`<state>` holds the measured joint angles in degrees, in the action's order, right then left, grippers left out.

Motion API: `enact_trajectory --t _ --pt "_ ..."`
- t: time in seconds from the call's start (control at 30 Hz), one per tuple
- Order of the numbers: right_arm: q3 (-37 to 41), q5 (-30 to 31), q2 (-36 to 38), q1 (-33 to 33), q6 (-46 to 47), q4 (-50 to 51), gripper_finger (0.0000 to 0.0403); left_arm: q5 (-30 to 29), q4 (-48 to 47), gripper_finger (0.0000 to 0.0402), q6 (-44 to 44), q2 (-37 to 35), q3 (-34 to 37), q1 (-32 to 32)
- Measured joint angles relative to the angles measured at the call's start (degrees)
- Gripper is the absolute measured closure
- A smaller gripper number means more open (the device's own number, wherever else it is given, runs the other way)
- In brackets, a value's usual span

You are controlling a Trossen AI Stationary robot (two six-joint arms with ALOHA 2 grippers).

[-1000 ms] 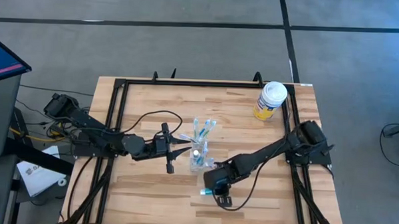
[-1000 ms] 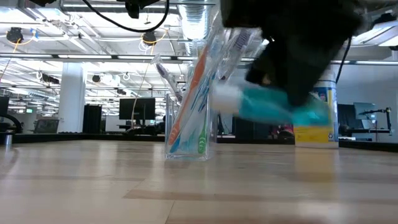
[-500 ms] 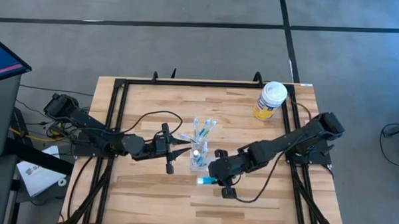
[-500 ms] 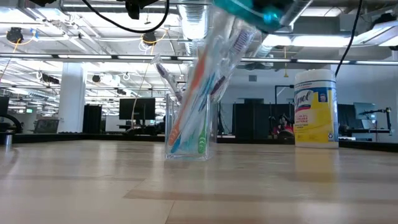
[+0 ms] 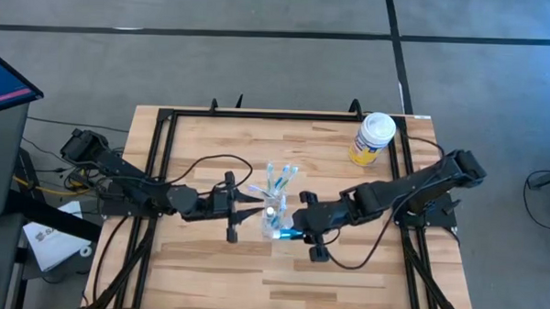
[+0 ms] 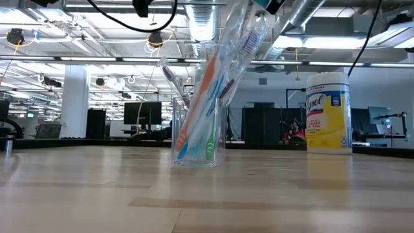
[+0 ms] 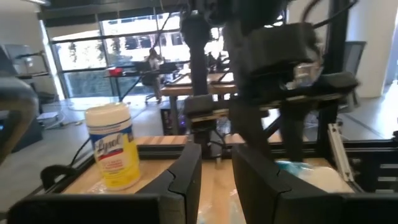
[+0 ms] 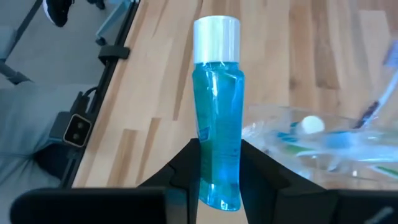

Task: Pick & Place toothbrushing station
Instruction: Put the blue mouthwash into the transparent organizer

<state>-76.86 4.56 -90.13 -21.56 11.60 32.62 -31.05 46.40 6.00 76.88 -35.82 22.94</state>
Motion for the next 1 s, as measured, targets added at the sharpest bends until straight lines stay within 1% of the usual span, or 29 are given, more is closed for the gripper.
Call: enact_trajectory --t 0.43,0.83,0.9,1.0 --pt "0.0 0.0 2.6 3.9 -3.1 -0.8 0.0324 0.5 0.8 0.0315 0.0 0.0 0.0 0.0" --pt "0.0 0.0 6.9 6.1 -7.0 -6.4 0.0324 1.7 3.4 0.0315 1.6 0.0 0.0 -0.1" --pt "0.0 0.0 7.5 6.4 -7.7 -7.0 0.0324 3.4 4.2 0.0315 1.7 0.0 0.0 -0.4" --pt "0.0 0.0 7.8 6.9 -8.8 -8.9 0.0324 7.6 6.3 0.0315 1.7 0.0 0.0 -1.4"
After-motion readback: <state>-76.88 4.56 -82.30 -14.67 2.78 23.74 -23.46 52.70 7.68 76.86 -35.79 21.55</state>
